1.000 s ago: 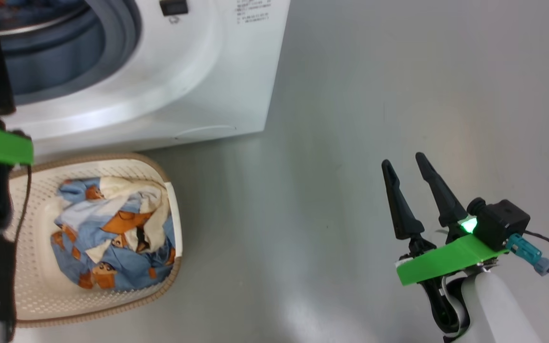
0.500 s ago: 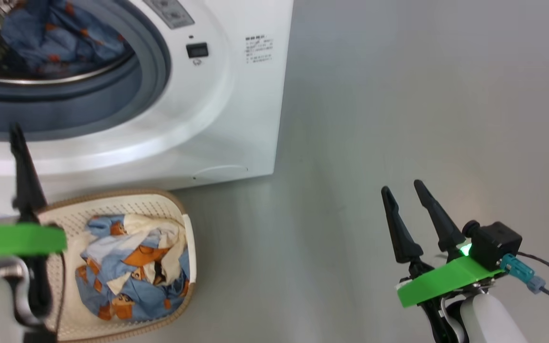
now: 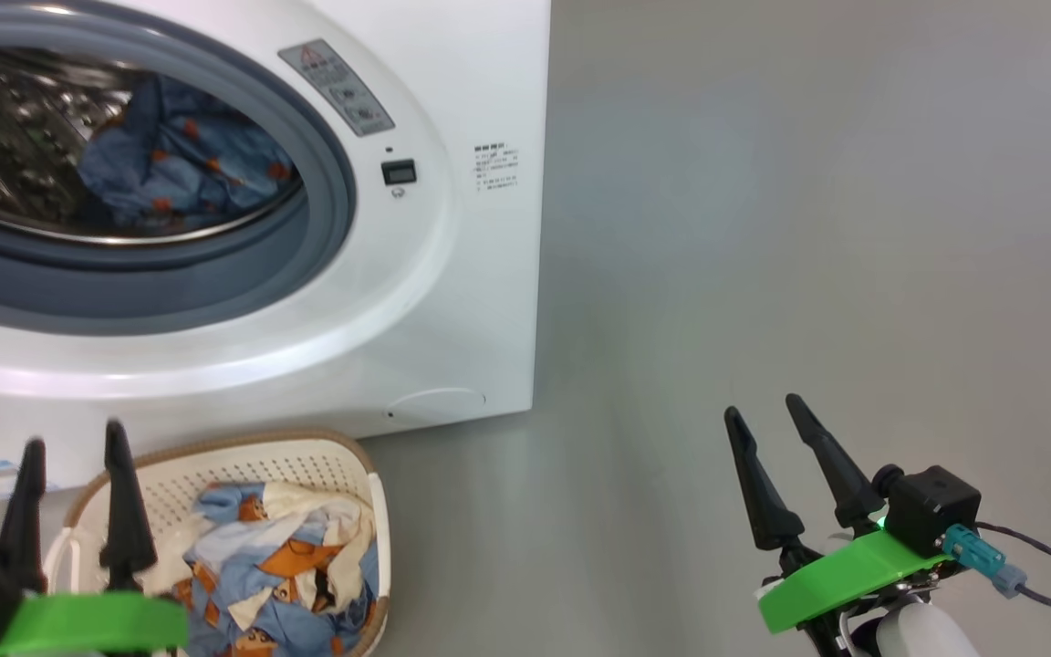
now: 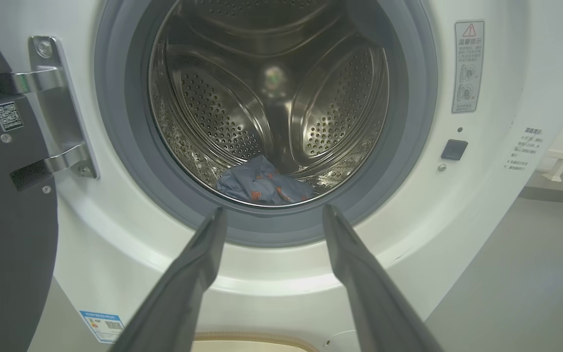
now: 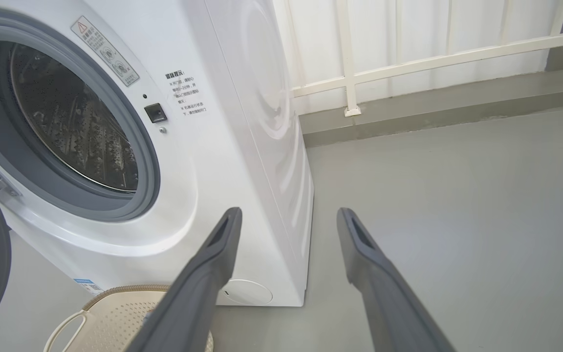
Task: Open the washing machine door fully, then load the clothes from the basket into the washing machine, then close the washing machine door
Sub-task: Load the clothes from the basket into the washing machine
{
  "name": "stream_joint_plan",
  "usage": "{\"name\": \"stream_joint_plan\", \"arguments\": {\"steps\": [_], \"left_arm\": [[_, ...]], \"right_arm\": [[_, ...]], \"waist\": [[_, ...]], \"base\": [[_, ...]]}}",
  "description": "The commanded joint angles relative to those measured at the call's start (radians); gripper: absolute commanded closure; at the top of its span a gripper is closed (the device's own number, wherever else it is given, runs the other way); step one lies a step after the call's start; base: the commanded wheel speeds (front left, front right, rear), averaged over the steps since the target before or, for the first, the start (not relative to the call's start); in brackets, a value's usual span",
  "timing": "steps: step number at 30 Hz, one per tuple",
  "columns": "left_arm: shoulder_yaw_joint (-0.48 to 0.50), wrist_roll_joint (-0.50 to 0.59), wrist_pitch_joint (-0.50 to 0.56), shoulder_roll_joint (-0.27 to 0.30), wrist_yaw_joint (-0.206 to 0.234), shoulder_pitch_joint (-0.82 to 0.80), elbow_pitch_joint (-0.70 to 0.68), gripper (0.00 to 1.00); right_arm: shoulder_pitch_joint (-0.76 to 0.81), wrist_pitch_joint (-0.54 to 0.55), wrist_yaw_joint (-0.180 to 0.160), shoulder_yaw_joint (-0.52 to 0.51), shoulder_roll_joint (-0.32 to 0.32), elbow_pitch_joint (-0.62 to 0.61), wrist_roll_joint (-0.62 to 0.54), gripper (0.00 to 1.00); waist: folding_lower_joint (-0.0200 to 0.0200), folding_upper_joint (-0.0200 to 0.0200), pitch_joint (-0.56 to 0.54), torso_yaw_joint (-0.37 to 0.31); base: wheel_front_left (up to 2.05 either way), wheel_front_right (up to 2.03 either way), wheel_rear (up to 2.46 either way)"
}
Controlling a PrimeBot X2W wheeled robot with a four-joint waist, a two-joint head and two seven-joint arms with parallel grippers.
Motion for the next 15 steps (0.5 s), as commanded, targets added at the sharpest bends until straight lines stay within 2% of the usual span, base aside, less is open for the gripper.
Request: {"name": "stream_joint_plan", "arguments": {"steps": [1, 11, 15], "left_arm": [[0.037, 0.014, -0.005, 0.015, -0.003, 0.02, -0.034, 0.0], [0.042, 0.058, -0.005, 0.005, -0.003, 0.186, -0.071, 0.0], [0.027, 0.043, -0.005, 0.003, 0.019, 0.225, -0.084, 0.0]], "right_arm": [[0.014, -0.005, 0.006, 0.033, 0.004, -0.019, -0.015, 0.0], [0.059, -0.005, 0.006, 0.028, 0.004, -0.026, -0.031, 0.0], [0.073, -0.005, 0.006, 0.019, 0.004, -0.035, -0.044, 0.0]], "waist": [[0.0001, 0.0, -0.037, 0.001], [0.0001, 0.0, -0.112, 0.0], [0.0001, 0.0, -0.13, 0.0]], "base": [[0.0, 0.0, 0.0], [0.0, 0.0, 0.0], [0.0, 0.0, 0.0]]}}
